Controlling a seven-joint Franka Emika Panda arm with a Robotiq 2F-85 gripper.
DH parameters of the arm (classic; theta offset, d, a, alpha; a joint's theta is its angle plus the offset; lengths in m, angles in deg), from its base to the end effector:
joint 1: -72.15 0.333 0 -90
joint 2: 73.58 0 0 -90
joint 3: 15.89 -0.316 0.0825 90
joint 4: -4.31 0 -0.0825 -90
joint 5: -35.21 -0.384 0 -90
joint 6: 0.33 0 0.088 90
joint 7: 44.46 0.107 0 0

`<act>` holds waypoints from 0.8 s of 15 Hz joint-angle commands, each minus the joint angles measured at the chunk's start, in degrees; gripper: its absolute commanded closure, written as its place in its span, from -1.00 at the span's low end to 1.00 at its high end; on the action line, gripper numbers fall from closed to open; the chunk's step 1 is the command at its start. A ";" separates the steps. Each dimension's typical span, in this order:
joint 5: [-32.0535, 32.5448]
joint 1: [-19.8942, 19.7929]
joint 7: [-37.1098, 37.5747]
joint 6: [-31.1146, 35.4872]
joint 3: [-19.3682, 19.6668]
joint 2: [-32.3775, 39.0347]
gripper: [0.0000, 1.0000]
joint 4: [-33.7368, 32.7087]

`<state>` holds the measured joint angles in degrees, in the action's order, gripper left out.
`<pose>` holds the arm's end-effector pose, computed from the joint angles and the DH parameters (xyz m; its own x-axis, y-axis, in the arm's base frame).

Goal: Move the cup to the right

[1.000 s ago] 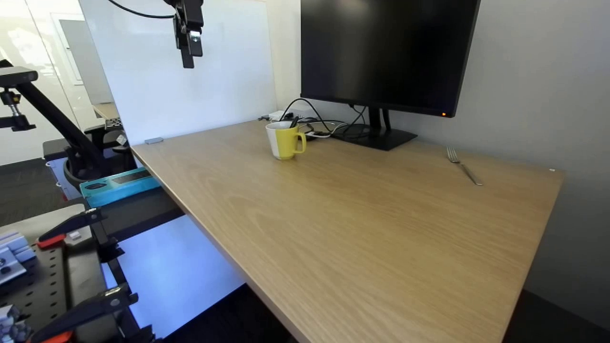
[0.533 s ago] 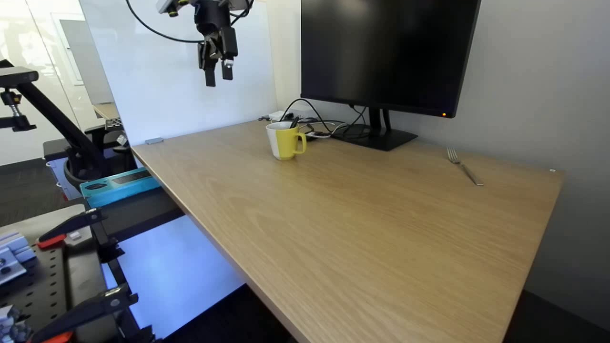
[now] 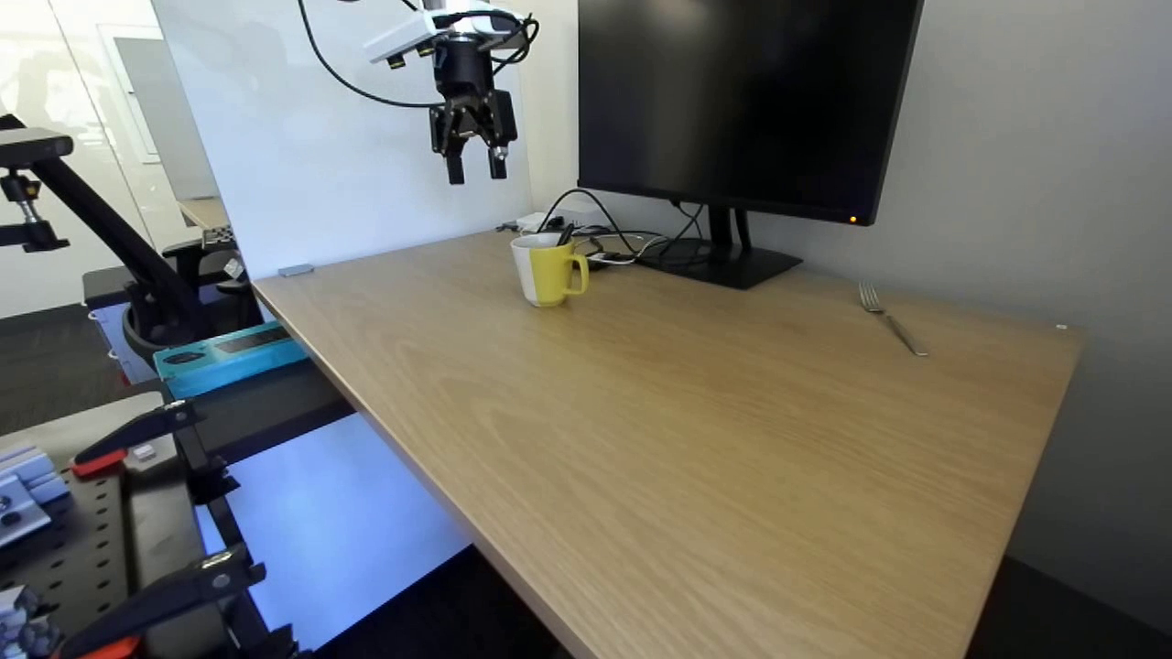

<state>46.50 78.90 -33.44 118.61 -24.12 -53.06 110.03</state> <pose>0.6035 0.1458 0.3247 0.9816 0.1609 -0.1032 0.1737 -0.9760 0.1310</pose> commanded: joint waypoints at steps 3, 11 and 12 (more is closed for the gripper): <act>-0.66 1.83 -1.79 0.94 2.08 3.57 -1.00 -2.66; -0.64 2.16 -1.89 0.93 2.25 4.25 -1.00 -3.77; -0.64 2.16 -1.89 0.92 2.25 4.25 -1.00 -3.77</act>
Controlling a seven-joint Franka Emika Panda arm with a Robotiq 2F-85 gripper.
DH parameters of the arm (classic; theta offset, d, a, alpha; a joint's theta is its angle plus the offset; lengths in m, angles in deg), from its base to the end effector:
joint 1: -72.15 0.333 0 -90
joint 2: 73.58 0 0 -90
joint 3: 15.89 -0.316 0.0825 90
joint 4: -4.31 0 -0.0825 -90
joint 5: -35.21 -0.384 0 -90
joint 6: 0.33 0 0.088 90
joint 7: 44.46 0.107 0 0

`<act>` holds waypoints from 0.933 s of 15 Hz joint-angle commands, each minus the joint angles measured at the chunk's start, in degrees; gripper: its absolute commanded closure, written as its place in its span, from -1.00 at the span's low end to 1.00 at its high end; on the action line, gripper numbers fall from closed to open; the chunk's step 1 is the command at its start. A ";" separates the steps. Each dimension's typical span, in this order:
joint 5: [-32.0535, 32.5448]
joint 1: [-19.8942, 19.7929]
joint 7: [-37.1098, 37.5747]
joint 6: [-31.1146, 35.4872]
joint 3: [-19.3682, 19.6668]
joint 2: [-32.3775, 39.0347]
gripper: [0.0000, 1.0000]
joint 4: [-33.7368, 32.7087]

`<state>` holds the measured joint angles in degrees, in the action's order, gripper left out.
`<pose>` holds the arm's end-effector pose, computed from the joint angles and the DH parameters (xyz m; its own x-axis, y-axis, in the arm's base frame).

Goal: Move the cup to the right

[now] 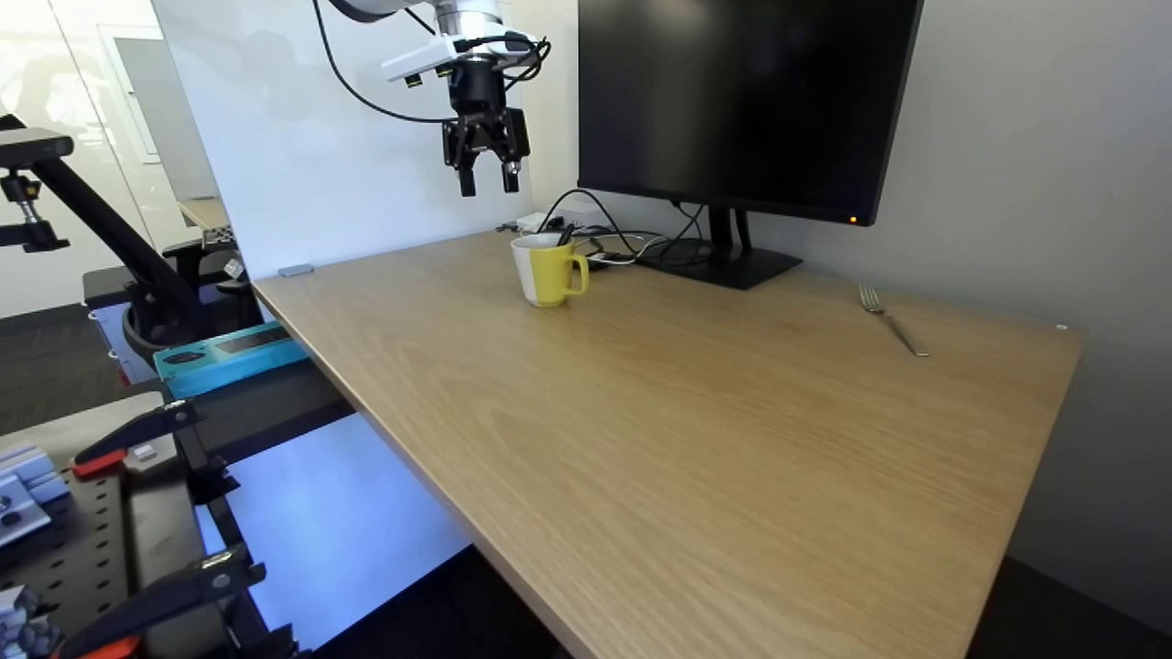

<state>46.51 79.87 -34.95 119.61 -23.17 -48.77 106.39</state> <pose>0.6213 0.1504 0.3061 0.9770 0.1875 -0.1014 0.1993 -0.9722 0.1232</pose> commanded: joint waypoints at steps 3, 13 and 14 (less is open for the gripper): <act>-0.64 1.20 -0.39 -0.08 1.30 -0.03 -1.00 -0.12; -0.18 1.38 -2.01 0.68 1.11 1.14 -1.00 -0.91; 0.01 1.56 -2.24 0.80 1.11 1.43 -1.00 -1.08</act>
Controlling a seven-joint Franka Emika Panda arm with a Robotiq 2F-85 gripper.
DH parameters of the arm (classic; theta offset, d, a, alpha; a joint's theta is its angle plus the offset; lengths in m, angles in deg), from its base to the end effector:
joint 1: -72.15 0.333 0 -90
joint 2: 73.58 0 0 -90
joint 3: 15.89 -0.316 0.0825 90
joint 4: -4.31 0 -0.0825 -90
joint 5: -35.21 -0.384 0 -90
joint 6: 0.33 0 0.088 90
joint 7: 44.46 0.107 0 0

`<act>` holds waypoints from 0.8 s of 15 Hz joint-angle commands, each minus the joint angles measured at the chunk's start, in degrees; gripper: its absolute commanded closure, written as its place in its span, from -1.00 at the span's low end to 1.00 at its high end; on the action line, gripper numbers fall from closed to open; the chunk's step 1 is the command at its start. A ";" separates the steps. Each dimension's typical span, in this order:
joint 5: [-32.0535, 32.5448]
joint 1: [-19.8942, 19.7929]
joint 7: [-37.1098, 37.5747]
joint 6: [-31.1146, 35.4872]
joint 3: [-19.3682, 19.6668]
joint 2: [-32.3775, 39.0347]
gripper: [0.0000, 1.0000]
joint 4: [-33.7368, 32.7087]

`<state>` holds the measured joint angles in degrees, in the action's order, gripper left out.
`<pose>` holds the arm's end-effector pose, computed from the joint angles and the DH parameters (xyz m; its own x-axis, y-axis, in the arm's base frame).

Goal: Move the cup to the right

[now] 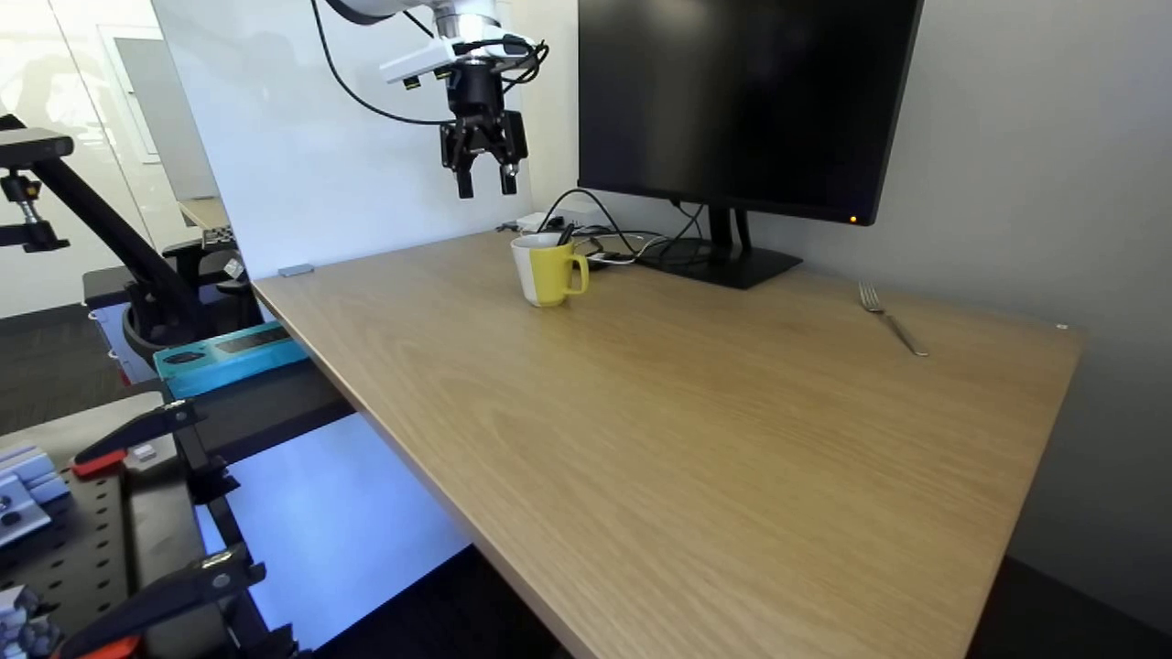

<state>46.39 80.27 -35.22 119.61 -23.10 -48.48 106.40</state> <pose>0.6202 0.1541 0.3027 0.9746 0.1966 -0.1073 0.2091 -0.9704 0.1212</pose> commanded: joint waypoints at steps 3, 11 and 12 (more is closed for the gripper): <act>0.27 1.62 -3.81 1.29 0.83 2.48 -1.00 -1.81; 0.69 1.61 -11.58 6.06 0.93 7.89 -1.00 -5.38; 0.71 1.49 -12.57 6.70 1.13 8.54 -1.00 -5.92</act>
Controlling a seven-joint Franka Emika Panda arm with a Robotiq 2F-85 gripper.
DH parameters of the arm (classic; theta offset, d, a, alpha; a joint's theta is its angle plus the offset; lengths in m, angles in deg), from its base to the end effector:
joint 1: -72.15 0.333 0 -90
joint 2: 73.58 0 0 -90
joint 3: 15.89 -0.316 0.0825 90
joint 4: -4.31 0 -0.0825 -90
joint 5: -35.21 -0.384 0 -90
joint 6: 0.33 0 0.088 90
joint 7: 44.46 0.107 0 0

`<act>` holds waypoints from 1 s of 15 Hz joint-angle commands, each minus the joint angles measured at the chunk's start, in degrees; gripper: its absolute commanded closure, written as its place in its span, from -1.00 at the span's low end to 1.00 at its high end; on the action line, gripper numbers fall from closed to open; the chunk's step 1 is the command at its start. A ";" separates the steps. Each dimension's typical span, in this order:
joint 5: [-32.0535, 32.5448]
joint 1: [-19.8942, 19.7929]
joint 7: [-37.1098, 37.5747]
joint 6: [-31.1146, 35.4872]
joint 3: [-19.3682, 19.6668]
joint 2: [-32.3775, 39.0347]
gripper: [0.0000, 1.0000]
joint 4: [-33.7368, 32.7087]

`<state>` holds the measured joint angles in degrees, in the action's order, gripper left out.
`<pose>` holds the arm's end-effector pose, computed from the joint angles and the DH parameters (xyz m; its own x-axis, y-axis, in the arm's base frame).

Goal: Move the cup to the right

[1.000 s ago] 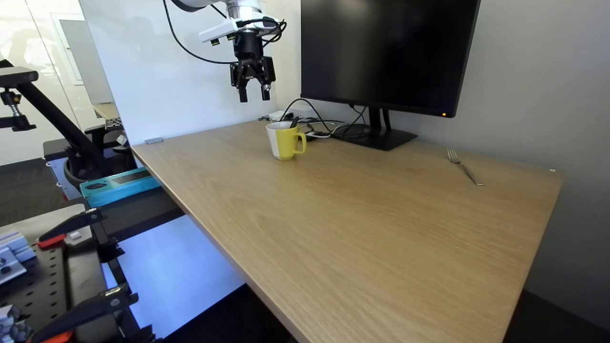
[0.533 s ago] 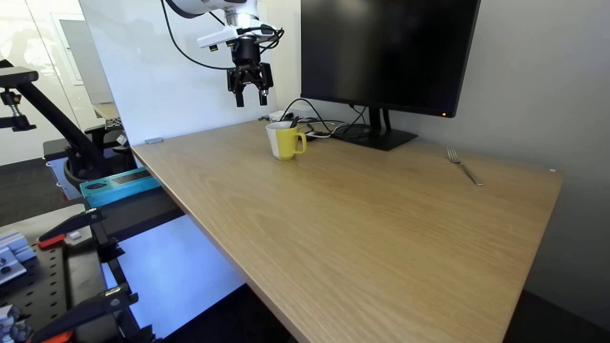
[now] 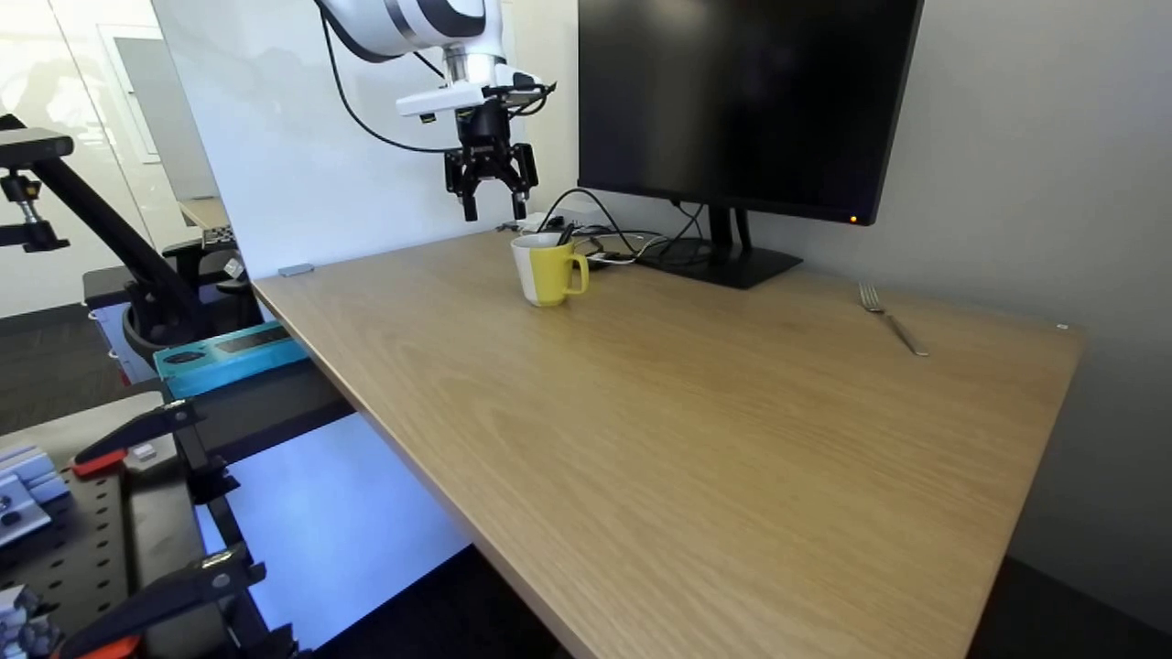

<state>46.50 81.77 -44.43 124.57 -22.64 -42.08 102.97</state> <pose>0.6378 0.1724 0.2624 0.9225 0.3754 -0.0900 0.3829 -0.9194 0.0895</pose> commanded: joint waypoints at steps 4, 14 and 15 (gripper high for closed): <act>0.26 -0.62 -7.09 4.18 1.13 5.17 -1.00 -4.77; -0.44 -0.42 -10.42 5.00 0.55 11.15 -0.32 -9.30; -0.53 -0.43 -10.56 5.12 0.44 11.35 -0.27 -9.57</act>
<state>46.48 81.64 -53.17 129.02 -21.72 -31.88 95.08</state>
